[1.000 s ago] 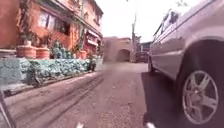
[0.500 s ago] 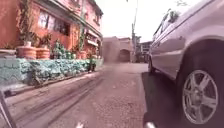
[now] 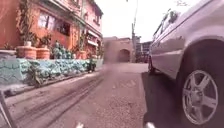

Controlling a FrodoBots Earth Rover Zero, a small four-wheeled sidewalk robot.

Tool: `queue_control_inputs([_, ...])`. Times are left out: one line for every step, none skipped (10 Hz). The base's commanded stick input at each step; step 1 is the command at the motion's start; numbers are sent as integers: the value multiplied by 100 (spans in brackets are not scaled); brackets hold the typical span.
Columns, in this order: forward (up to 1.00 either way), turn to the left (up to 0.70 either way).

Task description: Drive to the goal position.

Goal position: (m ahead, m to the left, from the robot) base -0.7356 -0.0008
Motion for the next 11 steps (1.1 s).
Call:
queue_control_inputs([5,22])
queue_control_inputs([5,21])
queue_control_inputs([5,20])
queue_control_inputs([5,20])
queue_control_inputs([5,20])
queue_control_inputs([5,12])
queue_control_inputs([5,4])
queue_control_inputs([5,2])
queue_control_inputs([5,2])
queue_control_inputs([5,15])
queue_control_inputs([5,18])
